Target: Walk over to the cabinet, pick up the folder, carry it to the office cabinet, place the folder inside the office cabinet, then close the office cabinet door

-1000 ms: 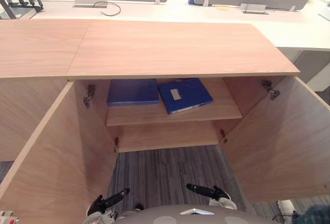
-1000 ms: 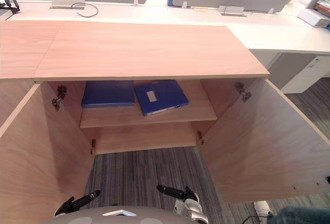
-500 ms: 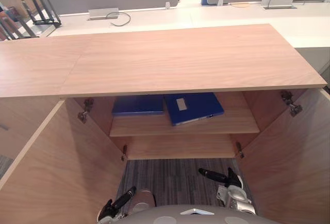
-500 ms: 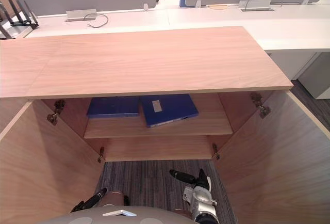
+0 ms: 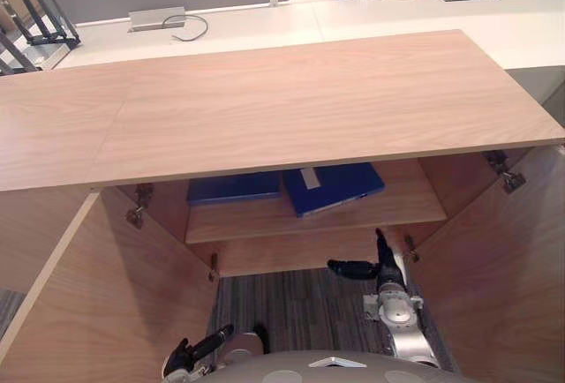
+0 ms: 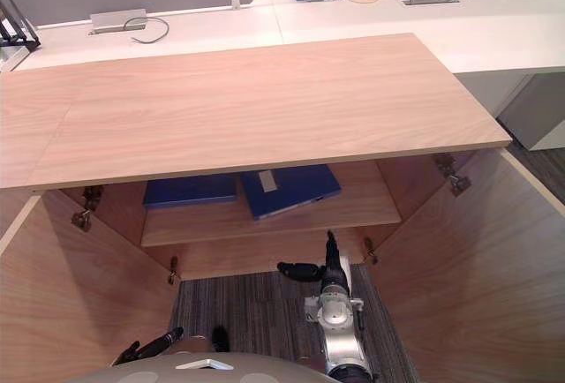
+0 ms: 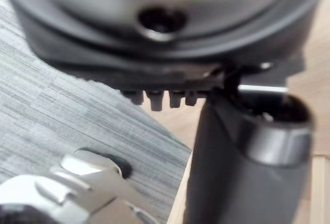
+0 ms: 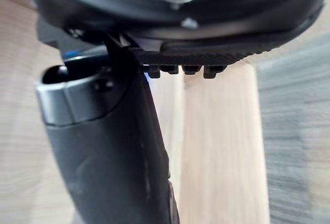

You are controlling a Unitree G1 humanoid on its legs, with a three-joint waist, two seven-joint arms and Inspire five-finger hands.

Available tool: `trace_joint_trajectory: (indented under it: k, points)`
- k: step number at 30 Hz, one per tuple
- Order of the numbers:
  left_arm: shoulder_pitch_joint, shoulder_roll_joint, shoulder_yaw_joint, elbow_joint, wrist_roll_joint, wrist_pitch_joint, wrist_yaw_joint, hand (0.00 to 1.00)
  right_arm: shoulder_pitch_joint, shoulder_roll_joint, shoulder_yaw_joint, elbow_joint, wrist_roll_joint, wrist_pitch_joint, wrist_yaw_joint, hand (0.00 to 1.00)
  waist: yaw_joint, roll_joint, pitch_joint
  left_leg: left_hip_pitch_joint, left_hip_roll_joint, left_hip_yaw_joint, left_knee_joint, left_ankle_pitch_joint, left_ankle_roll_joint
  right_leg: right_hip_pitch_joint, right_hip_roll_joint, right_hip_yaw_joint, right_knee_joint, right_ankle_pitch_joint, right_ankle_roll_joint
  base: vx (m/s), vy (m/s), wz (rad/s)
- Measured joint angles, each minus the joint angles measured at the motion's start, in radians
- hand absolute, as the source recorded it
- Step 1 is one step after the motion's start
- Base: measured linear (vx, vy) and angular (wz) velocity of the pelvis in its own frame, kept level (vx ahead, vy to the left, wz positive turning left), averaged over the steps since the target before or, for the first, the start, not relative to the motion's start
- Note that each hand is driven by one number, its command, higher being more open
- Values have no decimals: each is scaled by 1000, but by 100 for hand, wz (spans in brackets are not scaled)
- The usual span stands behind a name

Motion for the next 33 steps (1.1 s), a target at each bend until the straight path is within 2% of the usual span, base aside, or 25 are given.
trace_joint_trajectory:
  k: [5, 9, 13, 17, 20, 21, 23, 26, 28, 30, 31, 33]
  points:
    - [2, 39, -58, 21, 37, -30, -5, 100, 4, -64, 34, -1, -178, -47, -24, 100, -4, -13, -8, -1, -10, -14, -36, 22, -2, 1, 12, 1, -35, 21, -4, 4, -13, 2]
    - [3, 69, -110, 61, 81, -49, -9, 100, 11, -159, 98, 16, -296, -83, -24, 100, -4, -16, -6, -3, -23, -37, -50, 29, 3, 0, 8, 3, -53, 34, -2, -5, 5, 2]
    - [2, 86, -157, 69, 81, -64, -15, 100, -42, -247, 148, 135, -375, -117, -6, 100, 17, -20, -7, -6, -38, -68, -67, 45, 7, 0, 4, -1, -64, 38, -2, -40, 16, 10]
    - [2, 98, -204, 69, 81, -77, -23, 100, -154, -313, 180, 297, -409, -121, 16, 100, 22, -13, -3, -14, -49, -105, -91, 70, 13, -8, 2, -14, -66, 41, -3, -58, 9, 14]
    - [-7, 98, -235, 65, 81, -82, -26, 100, -266, -373, 181, 400, -411, -112, 17, 100, 31, 16, 20, -35, -57, -124, -100, 87, 20, -28, 2, -16, -65, 51, -3, -85, 28, 9]
    - [-8, 98, -254, 54, 82, -84, -29, 100, -322, -407, 181, 434, -411, -98, 17, 100, 33, 37, 34, -58, -58, -132, -98, 97, 23, -46, 1, -22, -65, 58, -3, -72, 26, 14]
    - [-9, 96, -263, 41, 82, -86, -29, 100, -394, -440, 181, 465, -411, -80, 17, 100, 36, 62, 68, -73, -59, -138, -97, 108, 28, -59, 2, -24, -63, 66, 1, -93, 31, 9]
    - [-7, 96, -293, 41, 118, -78, -21, 100, -531, -511, 185, 484, -410, -48, 13, 100, 51, 115, 140, -128, -55, -145, -82, 124, 32, -125, 3, -21, -20, 70, 0, -101, 27, 2]
    - [2, 87, -295, 51, 118, -65, -12, 100, -586, -518, 203, 476, -410, -40, 11, 100, 61, 126, 172, -146, -49, -135, -81, 129, 31, -165, 4, -9, 18, 62, -2, -96, 16, -12]
    - [10, 72, -303, 50, 118, -55, -8, 100, -610, -518, 229, 441, -410, -32, 11, 100, 75, 125, 189, -166, -46, -123, -78, 134, 30, -213, 2, 6, 71, 44, -3, -62, -1, -16]
    - [15, 45, -305, 47, 116, -56, -8, 100, -635, -518, 267, 401, -410, -28, 11, 100, 76, 122, 205, -186, -45, -116, -65, 134, 30, -265, -6, 19, 139, 15, -4, -69, -33, -11]
    - [16, 45, -302, 30, 115, -59, -5, 100, -658, -519, 292, 323, -410, -26, 10, 100, 78, 117, 217, -210, -40, -100, -63, 136, 29, -321, -7, 38, 200, -7, -8, -75, -43, -18]
